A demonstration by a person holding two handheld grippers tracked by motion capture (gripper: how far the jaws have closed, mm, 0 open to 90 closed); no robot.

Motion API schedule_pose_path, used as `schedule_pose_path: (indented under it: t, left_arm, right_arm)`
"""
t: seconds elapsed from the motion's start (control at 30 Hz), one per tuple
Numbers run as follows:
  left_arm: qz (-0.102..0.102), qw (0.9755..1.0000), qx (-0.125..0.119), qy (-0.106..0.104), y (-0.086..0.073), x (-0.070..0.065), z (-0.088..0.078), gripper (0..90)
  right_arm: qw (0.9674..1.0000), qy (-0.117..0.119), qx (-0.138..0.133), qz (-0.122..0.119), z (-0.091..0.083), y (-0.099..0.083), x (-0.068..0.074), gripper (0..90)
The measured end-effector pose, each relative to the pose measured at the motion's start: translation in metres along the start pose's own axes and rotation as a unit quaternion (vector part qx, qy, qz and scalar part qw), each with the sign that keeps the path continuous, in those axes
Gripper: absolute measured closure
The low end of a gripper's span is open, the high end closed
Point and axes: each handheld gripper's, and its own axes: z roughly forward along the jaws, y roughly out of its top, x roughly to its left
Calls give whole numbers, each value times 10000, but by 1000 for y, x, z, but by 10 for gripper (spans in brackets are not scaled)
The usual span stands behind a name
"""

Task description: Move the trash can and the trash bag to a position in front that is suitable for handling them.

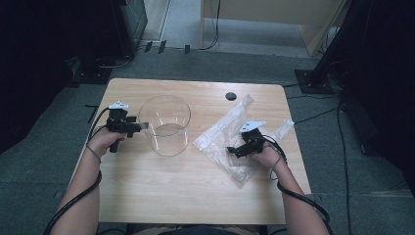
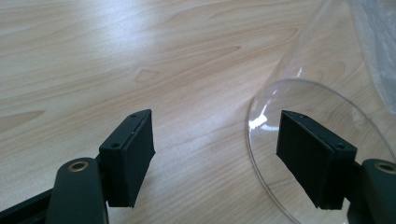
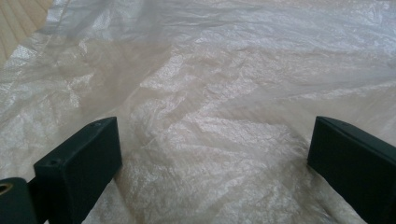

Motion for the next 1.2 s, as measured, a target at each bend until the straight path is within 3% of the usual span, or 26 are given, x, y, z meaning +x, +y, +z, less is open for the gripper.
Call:
schedule_pose_path:
  t: [0.23,0.33,0.4,0.5,0.6,0.7,0.77,0.83,1.0,1.2]
  left_arm:
    - [86,9998,-19,-186,0,-6,2,275]
    - [184,9994,9,-287,0,-11,1,275]
    - [245,9994,-51,-237,2,-14,0,273]
    - [148,9997,-171,-111,6,-16,-1,274]
    - [180,9995,-164,-181,5,-19,-2,277]
    - [212,9994,-150,-238,5,-21,-2,277]
    - [249,9993,-139,-261,4,-23,-3,277]
    - [286,9991,-124,-287,4,-24,-3,278]
    - [340,9985,-116,-410,2,-29,-3,279]
    - [335,9983,-117,-469,0,-35,-3,310]
  right_arm:
    - [9999,53,78,72,-1,2,-1,33]
    - [9997,150,40,178,-4,5,-4,186]
    - [9993,61,-24,357,-5,10,-4,175]
    - [9975,7,-300,646,-3,22,1,176]
    - [9936,32,-626,936,2,37,9,185]
    - [9854,162,-925,1423,10,56,23,226]
    - [9813,201,-1059,1595,13,65,31,236]
    - [9793,227,-1174,1630,14,72,38,238]
    - [9792,284,-1361,1479,14,83,50,253]
    - [9801,322,-1318,1450,12,85,52,278]
